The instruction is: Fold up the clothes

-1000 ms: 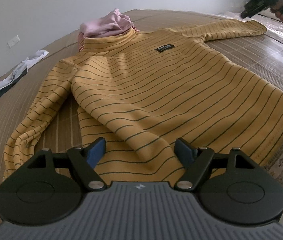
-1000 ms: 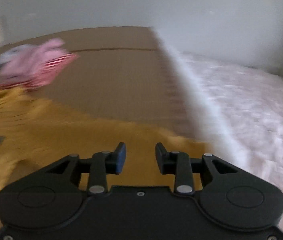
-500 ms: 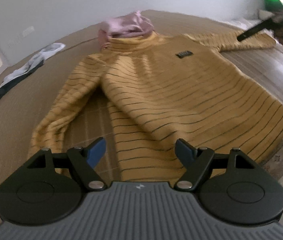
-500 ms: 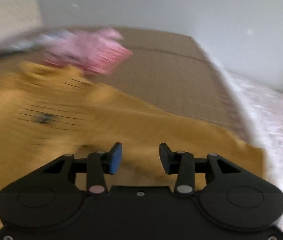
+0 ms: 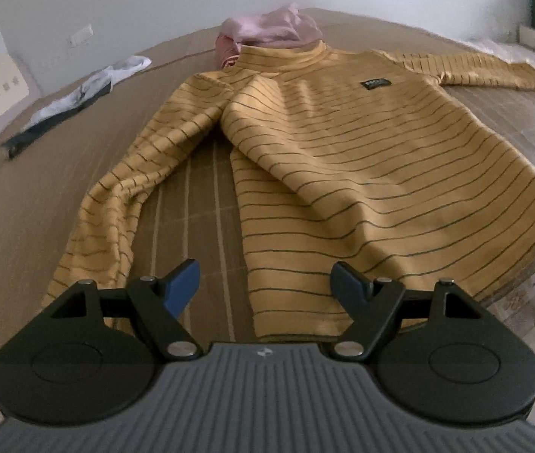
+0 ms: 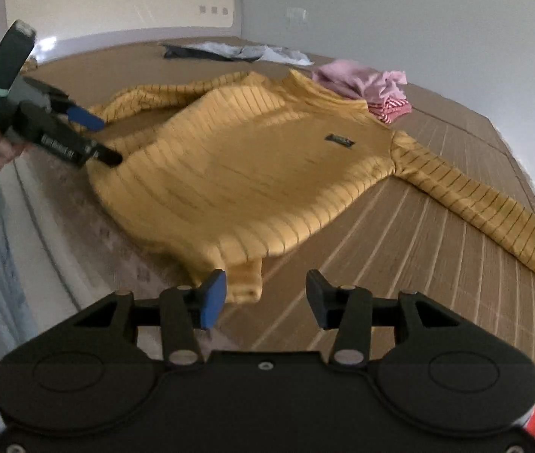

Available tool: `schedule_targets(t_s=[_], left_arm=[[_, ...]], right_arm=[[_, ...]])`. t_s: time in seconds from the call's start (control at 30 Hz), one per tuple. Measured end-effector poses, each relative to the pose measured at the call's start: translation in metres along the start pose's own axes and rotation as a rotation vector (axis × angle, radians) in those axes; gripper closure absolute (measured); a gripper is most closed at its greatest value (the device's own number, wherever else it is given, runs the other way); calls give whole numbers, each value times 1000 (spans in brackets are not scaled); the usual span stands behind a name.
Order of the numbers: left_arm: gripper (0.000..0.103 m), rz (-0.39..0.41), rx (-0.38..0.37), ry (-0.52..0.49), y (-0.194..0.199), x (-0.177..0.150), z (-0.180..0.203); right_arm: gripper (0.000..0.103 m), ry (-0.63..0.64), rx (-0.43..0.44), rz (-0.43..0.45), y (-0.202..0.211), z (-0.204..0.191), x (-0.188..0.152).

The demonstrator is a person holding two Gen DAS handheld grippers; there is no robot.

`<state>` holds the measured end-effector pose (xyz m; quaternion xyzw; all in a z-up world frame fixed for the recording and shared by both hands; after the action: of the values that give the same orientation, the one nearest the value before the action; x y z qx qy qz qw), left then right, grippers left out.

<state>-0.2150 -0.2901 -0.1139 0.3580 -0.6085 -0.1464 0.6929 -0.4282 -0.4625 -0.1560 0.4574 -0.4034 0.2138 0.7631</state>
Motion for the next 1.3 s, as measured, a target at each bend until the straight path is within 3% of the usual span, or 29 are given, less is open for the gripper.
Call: schedule_targets(t_s=[0.2,0.37,0.53,0.8,1.07,1.2,1.3], left_arm=[[21,10,18,16,-6,-1,3],[19,12,54,-24,-7,-1,6],[18,12,58,-27,-7,-2,4],[18,13,68,-45,-7,-2,6],[18,17,71,-51,-6,-2,6],[18,38,60,-51,-1,0,7],[18,67,50,-53,7,2,9]], right_arm=[[60,-61,41,15,14,-2,-4],[65,-3,24,40,1,-26,-2],[96,15,-37,64,-4,-33,0],[98,-36,-189,90,40,13,22],[99,117,-148,-103,30,-9,-24],[99,77,-148,-81,36,-5,-23],[97,44,-117,-11,39,-9,-5]])
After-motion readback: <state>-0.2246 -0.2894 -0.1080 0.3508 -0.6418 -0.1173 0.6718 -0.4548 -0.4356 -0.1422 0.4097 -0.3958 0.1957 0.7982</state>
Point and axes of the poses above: each gripper's, at about its wrist camera, not at the fingertips, and y roughly against the way its jaws point, z to its right, x to its top, the point moved 9 cm from there along -y, roughly the way its jaws point, and after that the axes turned 14 degrees about -x, right-handed, at the moved point
